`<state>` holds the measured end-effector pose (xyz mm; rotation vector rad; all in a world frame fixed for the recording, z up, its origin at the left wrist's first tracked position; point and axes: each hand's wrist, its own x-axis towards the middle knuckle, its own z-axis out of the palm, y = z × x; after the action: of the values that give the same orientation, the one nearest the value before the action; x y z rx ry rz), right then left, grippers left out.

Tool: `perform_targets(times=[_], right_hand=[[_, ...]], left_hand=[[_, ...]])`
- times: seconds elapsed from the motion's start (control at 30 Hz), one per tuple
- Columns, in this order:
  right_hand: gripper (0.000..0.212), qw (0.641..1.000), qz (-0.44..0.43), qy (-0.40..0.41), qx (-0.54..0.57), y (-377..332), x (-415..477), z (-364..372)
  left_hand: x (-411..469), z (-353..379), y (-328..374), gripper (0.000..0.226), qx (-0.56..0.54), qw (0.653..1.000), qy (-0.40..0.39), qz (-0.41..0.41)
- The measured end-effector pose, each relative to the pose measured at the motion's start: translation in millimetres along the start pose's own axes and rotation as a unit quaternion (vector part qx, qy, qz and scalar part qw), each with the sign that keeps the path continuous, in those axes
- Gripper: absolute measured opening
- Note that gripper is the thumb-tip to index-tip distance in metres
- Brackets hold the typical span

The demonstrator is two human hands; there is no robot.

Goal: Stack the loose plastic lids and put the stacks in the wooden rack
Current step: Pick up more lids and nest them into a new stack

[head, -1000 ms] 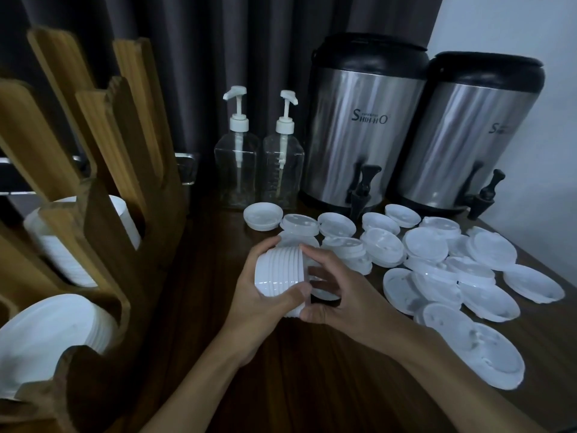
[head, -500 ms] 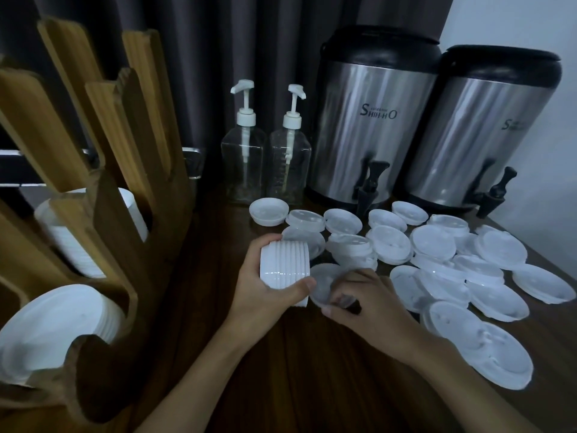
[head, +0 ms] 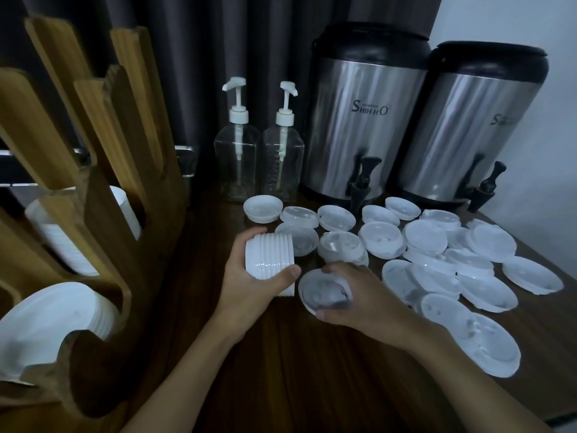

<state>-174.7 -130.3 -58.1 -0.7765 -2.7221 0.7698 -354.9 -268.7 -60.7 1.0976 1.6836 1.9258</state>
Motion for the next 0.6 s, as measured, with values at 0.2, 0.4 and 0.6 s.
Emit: perform_targets(times=[0.2,0.4,0.6], right_hand=[[0.053,0.978,0.010,0.097,0.184,-20,-2,-9],[0.050,0.923,-0.006,0.089,0.373,-41,-1,0],[0.055,0.916,-0.002,0.073,0.395,-46,1,6]], left_hand=[[-2,2,4,0.074,-0.045,0.998,-0.013,-0.046],[-5,6,6,0.073,-0.105,0.991,-0.034,-0.076],[-6,6,7,0.071,-0.126,0.988,-0.040,-0.084]])
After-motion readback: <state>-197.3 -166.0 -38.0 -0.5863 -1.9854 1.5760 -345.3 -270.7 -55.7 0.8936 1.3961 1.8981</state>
